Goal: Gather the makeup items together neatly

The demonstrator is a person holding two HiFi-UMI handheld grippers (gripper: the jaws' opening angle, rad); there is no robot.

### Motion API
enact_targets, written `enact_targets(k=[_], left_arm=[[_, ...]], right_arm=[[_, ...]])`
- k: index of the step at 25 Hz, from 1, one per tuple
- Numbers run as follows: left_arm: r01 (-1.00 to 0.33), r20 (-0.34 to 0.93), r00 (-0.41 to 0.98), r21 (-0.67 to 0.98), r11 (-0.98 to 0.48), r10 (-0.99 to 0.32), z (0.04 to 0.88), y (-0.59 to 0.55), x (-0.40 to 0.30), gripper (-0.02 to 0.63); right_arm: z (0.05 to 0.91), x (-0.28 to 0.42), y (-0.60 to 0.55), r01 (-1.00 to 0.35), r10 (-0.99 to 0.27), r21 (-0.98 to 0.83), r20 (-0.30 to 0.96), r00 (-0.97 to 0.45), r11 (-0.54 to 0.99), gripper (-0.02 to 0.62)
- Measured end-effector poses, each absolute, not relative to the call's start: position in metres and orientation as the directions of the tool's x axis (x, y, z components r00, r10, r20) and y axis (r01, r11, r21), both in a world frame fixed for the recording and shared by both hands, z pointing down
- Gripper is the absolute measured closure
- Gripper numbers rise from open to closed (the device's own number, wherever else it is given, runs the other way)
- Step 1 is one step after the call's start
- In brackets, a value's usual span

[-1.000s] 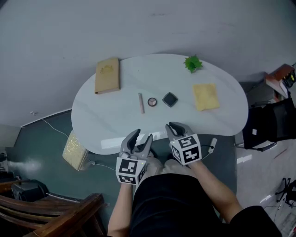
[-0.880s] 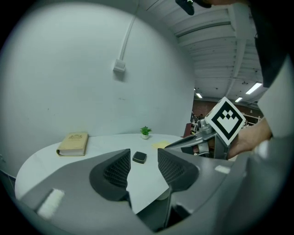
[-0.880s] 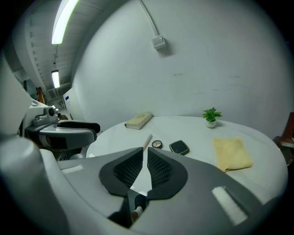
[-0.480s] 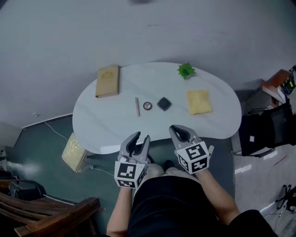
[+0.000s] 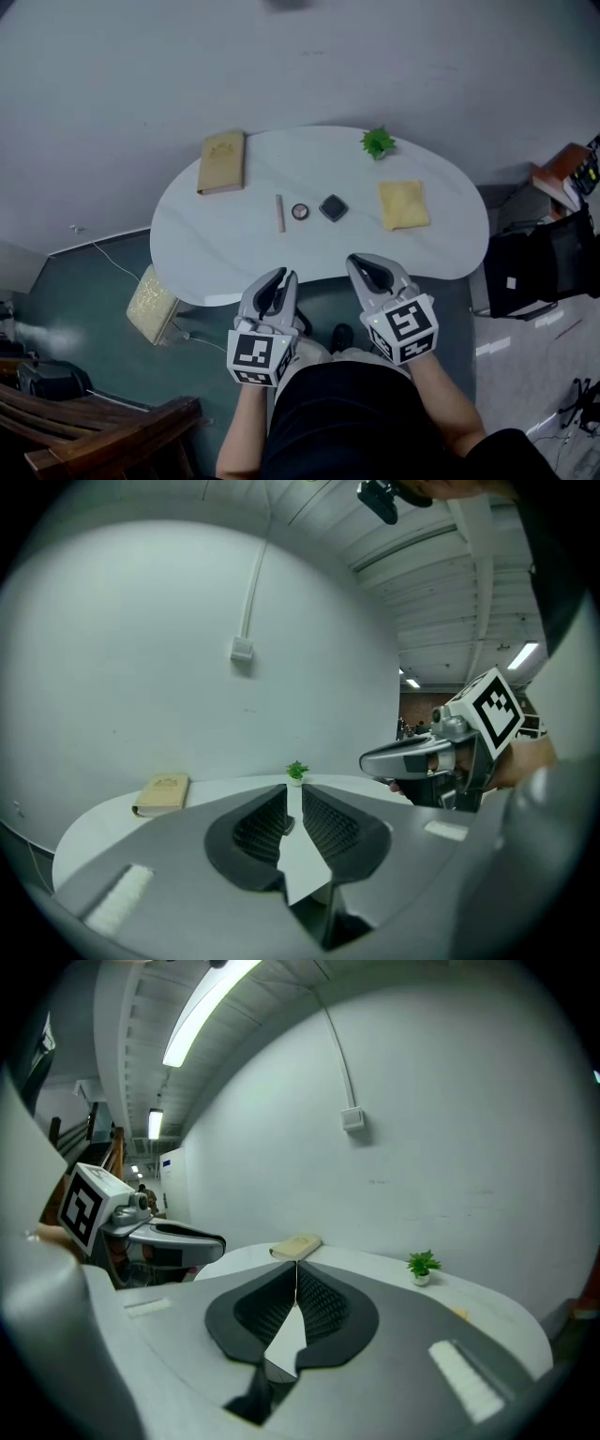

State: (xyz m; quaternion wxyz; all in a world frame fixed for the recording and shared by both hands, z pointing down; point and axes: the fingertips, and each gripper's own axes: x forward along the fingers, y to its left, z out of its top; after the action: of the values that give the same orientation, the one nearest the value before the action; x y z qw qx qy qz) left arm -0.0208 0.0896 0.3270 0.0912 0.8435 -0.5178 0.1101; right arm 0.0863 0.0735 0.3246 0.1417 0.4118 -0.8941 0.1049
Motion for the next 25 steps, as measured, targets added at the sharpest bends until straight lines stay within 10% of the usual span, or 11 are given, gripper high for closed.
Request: enact_targets(k=[25], left_arm=[[-0.884,0.270,0.459,0.038,-0.467,-0.847,0.319,0.123,-0.006,0.609]], right_arm=[[0.319,0.089,0.113,-0.742,-0.690,-0.070,0.318,-0.650,0.667,0.586]])
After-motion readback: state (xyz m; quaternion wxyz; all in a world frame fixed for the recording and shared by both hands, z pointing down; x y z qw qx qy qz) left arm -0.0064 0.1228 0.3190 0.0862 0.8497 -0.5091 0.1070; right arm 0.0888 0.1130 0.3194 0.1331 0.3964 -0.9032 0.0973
